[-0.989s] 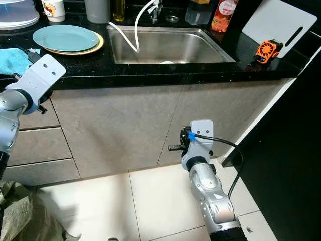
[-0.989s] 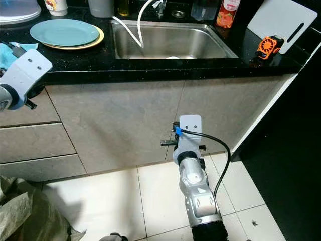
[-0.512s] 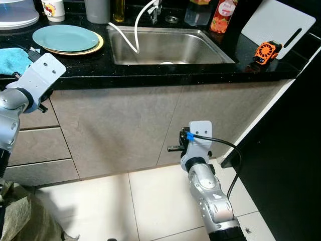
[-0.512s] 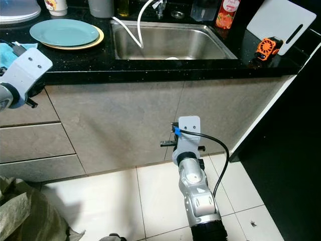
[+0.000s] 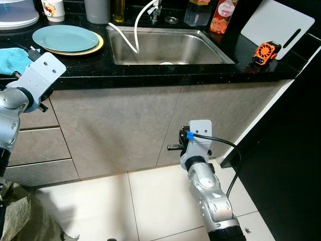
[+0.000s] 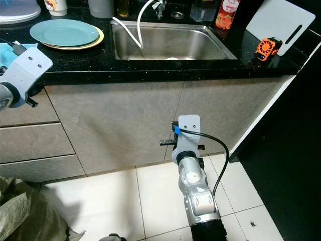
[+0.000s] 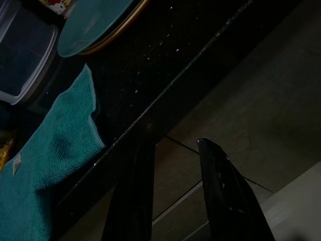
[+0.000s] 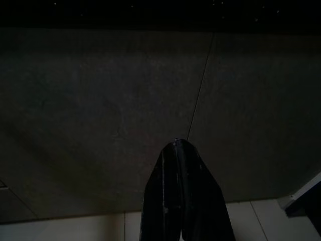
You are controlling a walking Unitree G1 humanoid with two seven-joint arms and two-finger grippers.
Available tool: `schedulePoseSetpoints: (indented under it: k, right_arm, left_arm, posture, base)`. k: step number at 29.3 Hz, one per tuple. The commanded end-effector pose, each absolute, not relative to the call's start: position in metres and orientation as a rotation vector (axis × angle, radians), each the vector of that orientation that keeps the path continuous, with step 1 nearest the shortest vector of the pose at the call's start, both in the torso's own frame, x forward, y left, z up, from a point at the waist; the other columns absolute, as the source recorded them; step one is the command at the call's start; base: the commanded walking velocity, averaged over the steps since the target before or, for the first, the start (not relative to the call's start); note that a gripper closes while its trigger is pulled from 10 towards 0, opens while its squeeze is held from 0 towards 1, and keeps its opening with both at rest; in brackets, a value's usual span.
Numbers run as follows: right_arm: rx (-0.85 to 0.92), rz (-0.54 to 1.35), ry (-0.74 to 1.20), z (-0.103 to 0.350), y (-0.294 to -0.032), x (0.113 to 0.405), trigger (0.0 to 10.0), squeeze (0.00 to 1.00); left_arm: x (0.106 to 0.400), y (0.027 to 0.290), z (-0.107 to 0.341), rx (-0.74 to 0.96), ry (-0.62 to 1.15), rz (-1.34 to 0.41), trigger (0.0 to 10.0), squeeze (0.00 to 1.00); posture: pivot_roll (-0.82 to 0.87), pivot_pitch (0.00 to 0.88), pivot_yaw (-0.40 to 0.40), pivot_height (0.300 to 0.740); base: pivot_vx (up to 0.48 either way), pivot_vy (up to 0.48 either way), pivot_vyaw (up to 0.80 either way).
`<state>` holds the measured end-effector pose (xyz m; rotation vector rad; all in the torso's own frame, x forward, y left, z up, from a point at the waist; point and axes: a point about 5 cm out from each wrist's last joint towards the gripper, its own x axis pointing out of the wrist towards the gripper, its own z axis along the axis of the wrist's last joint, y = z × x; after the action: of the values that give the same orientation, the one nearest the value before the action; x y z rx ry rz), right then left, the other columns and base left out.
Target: Kitchen organization
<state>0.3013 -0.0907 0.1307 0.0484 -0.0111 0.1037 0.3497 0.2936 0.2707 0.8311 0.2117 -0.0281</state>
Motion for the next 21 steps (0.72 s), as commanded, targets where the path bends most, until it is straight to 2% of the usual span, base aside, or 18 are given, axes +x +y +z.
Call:
schedulePoseSetpoints:
  k: [1,21]
  right_arm:
    - [0.053,0.091,0.003,0.1275,-0.0933,0.3016,10.0,0.0]
    - [0.056,0.088,0.003,0.128,-0.0933,0.3021,10.0,0.0]
  left_arm:
    - [0.3541,0.286,0.2672,0.829,0.212,-0.052,10.0,0.0]
    - [0.3548,0.2864,0.2679,0.828,0.212,-0.052,10.0,0.0]
  posture:
    - [0.28,0.076,-0.089,0.74]
    - [0.28,0.081,-0.088,0.74]
  base:
    - [0.0,0.0,0.0]
    - [0.0,0.0,0.0]
